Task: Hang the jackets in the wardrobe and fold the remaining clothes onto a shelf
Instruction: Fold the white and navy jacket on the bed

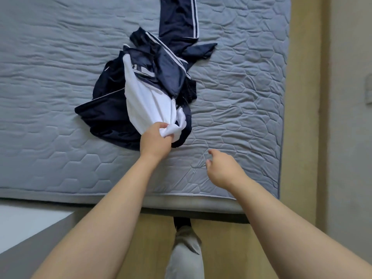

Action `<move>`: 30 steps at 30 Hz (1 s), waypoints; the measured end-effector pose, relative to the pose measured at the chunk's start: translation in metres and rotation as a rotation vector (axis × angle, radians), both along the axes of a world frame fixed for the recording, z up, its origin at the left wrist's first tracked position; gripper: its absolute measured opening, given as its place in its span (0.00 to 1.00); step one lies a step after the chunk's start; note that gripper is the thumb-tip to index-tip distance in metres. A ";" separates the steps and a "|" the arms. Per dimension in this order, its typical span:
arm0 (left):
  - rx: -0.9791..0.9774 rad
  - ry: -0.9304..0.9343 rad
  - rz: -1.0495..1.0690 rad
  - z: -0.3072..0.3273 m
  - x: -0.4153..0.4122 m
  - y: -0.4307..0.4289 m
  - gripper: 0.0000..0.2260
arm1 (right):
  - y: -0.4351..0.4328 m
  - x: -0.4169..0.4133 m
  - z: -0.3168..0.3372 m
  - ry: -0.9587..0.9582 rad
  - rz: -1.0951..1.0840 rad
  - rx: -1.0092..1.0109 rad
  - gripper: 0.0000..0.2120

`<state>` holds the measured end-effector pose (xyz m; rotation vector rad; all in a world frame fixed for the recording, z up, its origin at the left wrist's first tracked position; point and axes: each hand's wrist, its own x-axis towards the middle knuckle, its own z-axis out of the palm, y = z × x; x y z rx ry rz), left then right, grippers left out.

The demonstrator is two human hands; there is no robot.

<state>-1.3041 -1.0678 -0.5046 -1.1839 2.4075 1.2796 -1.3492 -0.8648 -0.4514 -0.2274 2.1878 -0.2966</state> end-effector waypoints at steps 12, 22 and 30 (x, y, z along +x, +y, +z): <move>0.250 0.549 0.020 0.268 0.039 0.078 0.07 | 0.032 0.024 0.172 0.166 -0.013 -0.427 0.53; 0.345 0.824 0.038 0.449 0.070 0.152 0.07 | 0.105 0.039 0.331 0.270 -0.100 -0.834 0.10; 0.465 0.955 0.041 0.532 0.084 0.186 0.08 | 0.146 0.035 0.426 0.708 -0.182 -1.021 0.27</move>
